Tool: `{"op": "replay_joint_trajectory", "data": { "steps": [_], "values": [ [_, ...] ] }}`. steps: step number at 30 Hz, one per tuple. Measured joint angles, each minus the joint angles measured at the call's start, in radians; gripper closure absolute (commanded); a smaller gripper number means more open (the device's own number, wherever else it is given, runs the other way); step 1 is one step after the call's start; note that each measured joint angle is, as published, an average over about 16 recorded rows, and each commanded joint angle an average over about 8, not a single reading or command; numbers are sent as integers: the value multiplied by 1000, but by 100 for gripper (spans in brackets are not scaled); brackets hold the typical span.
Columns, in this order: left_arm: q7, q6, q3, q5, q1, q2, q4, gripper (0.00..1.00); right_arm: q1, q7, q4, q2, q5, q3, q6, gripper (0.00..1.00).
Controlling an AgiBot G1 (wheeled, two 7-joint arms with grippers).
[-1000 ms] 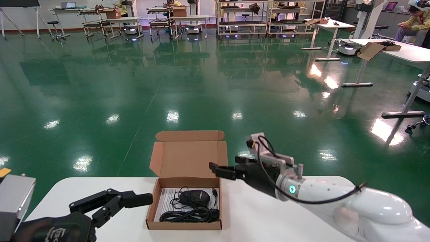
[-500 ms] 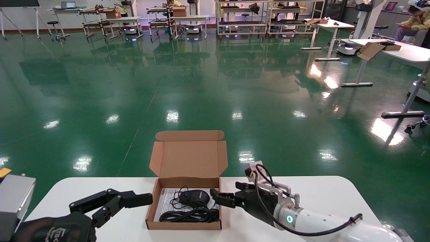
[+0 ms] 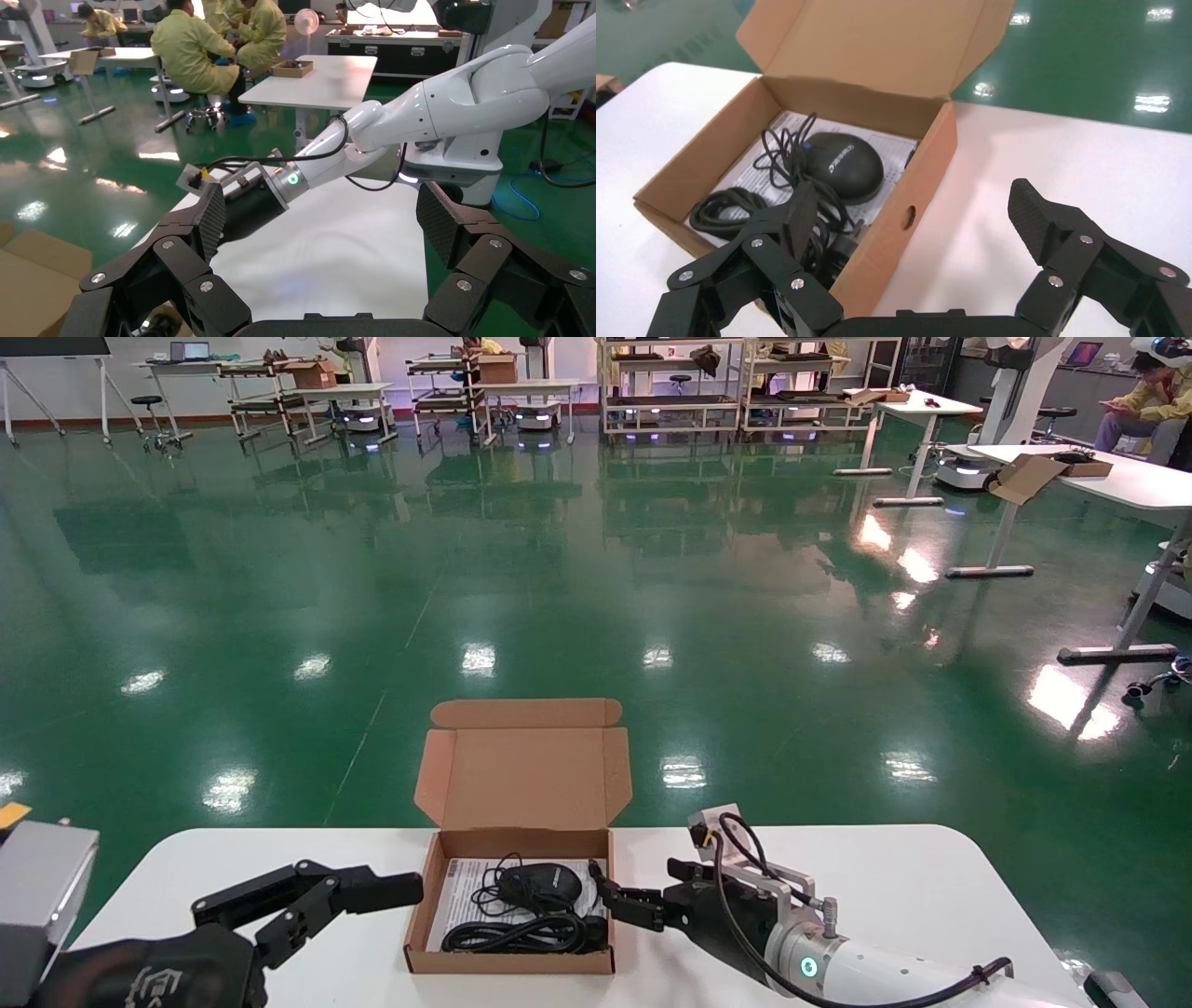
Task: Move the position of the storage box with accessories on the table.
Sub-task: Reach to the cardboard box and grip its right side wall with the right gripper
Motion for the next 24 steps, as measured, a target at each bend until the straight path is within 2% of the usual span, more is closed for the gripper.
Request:
{"op": "replay_joint_trajectory", "data": {
  "steps": [15, 17, 22, 23, 24],
  "values": [
    [0, 0, 0, 0, 0, 0, 0, 0, -32, 16, 25, 0, 54, -80, 21, 2],
    [0, 0, 0, 0, 0, 0, 0, 0, -36, 14, 30, 0, 62, -88, 28, 16],
    [0, 0, 0, 0, 0, 0, 0, 0, -45, 1, 41, 0, 87, -104, 46, 79],
    [0, 0, 0, 0, 0, 0, 0, 0, -46, -3, 43, 0, 93, -107, 50, 90],
    [0, 0, 0, 0, 0, 0, 0, 0, -48, -8, 44, 0, 98, -109, 54, 96]
  ]
}}
